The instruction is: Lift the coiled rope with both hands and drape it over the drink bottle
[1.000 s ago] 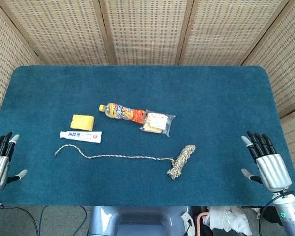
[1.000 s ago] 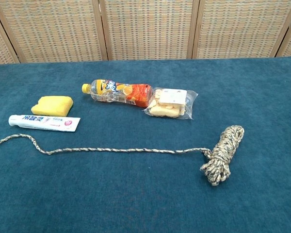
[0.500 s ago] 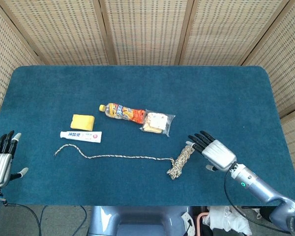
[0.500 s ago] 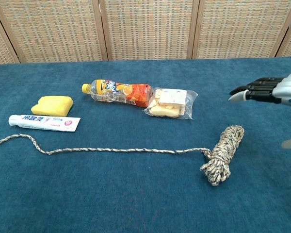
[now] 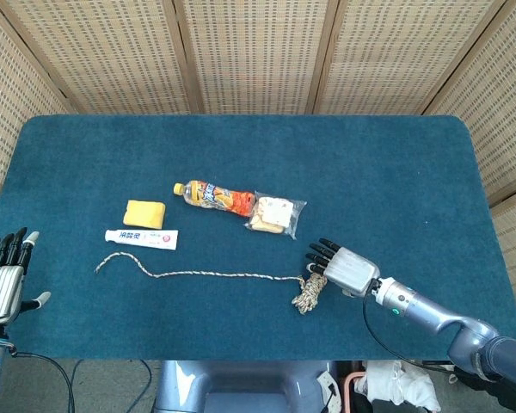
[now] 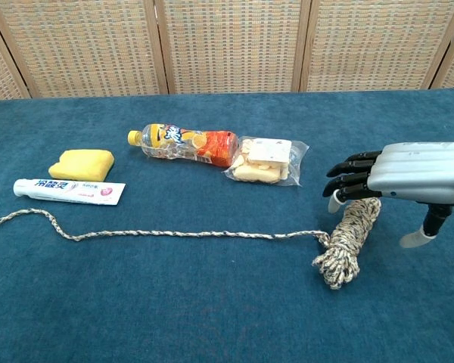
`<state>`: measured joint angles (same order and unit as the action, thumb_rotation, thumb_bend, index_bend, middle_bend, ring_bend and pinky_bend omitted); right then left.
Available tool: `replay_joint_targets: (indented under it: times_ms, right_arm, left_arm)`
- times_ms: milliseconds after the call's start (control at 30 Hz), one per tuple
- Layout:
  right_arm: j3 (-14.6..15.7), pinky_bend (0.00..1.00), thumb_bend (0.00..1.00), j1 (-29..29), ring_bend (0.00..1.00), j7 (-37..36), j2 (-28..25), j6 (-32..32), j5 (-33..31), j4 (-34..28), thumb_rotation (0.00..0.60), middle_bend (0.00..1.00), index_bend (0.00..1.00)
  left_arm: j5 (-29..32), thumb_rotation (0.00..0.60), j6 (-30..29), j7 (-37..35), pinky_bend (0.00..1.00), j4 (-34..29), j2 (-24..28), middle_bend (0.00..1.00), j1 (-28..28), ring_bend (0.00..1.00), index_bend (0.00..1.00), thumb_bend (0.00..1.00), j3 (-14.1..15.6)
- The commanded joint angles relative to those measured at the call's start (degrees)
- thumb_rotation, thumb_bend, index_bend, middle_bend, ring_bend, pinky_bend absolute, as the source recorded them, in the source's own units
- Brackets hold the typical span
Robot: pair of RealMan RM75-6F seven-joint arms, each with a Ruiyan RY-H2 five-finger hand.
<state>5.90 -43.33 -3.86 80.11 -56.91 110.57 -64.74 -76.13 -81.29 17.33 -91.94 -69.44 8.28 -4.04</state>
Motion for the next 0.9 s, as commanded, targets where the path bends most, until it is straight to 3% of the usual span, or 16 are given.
replay_joint_targets:
  times_ms: [33, 233, 433, 533, 700, 900]
  right_arm:
    - [0.5, 0.11, 0.19, -0.6, 0.02, -0.2, 0.8, -0.3, 0.4, 0.9, 0.600, 0.14, 0.22]
    - [1.1, 0.12, 0.23, -1.4, 0.04, -0.5, 2.5, -0.8, 0.6, 3.1, 0.600, 0.16, 0.24]
    - [1.9, 0.21, 0.29, -2.5, 0.11, -1.5, 4.8, 0.3, 0.3, 6.2, 0.600, 0.22, 0.31]
    - [2.5, 0.30, 0.33, -2.8, 0.17, -2.6, 5.8, -0.3, 0.3, 7.7, 0.600, 0.29, 0.36]
    - [3.1, 0.50, 0.47, -2.7, 0.36, -5.9, 8.0, -3.1, 0.4, 11.1, 0.600, 0.49, 0.55]
    - [3.2, 0.56, 0.59, -2.1, 0.43, -8.7, 7.3, -7.4, -0.2, 11.5, 0.600, 0.57, 0.61]
  left_arm:
    - [0.0, 0.600, 0.0, 0.0, 0.00, 0.0, 0.0, 0.00, 0.0, 0.00, 0.00, 0.00, 0.0]
    - [0.0, 0.600, 0.2, 0.0, 0.00, 0.1, -0.1, 0.00, 0.0, 0.00, 0.00, 0.00, 0.0]
    - [0.5, 0.600, 0.5, -0.2, 0.00, 0.4, -0.1, 0.00, 0.1, 0.00, 0.00, 0.00, -0.2]
    - [0.6, 0.600, 0.7, -0.3, 0.00, 0.6, -0.1, 0.00, 0.2, 0.00, 0.00, 0.00, -0.3]
    - [0.7, 0.600, 1.0, -0.4, 0.00, 1.0, -0.3, 0.00, 0.4, 0.00, 0.00, 0.00, -0.4]
    - [-2.1, 0.600, 2.6, 0.2, 0.00, 7.2, -3.0, 0.00, 2.7, 0.00, 0.00, 0.00, -0.2]
